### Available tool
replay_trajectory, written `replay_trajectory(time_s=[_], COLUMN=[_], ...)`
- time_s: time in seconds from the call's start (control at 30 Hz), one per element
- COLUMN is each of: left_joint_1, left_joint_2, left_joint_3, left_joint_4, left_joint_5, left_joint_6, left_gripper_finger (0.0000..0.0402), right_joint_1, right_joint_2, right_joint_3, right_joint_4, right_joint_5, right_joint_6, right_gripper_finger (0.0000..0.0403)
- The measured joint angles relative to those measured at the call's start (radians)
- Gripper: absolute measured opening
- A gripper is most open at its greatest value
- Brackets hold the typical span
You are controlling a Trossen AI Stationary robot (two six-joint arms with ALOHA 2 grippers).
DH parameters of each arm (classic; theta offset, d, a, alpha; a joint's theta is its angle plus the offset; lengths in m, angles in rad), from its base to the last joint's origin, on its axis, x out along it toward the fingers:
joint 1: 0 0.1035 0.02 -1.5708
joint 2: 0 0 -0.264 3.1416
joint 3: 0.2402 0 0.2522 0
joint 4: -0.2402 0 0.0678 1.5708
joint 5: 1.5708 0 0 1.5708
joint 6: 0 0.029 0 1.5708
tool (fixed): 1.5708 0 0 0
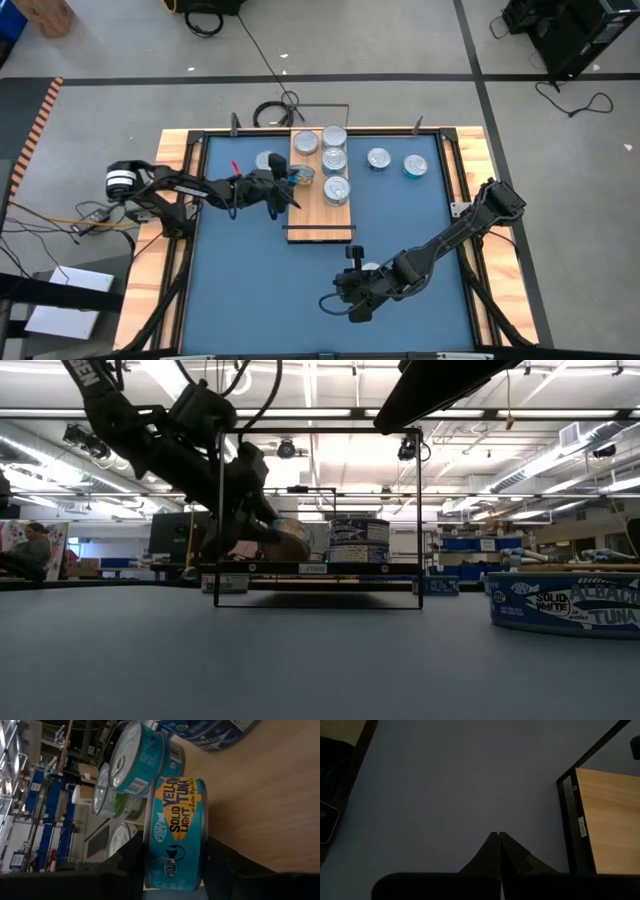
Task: Stack canned seafood by type on shelf
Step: Put the yellow blue tuna can on the shelf aligned with the other yellow blue tuna can
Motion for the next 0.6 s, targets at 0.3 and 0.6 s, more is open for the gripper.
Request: replay_trajectory(time_s=[0.3,0.6], left_joint_1=[0.0,0.0], left_joint_2=[0.008,0.008], left_joint_3=[0.0,0.0], left_joint_4=[0.015,0.019], left_joint_5=[-0.003,-0.026], left_joint_6=[-0.011,-0.067], left_gripper_finger=[0.022,0.0246], right_joint_1=[0.0,0.0], right_joint_2=[0.0,0.0], right_joint_3=[0.0,0.0], right_joint_4=[0.001,0.0], right_joint_5=[-0.009,-0.016], right_joint_6=[0.0,0.0], right_gripper_finger=[0.0,0.0])
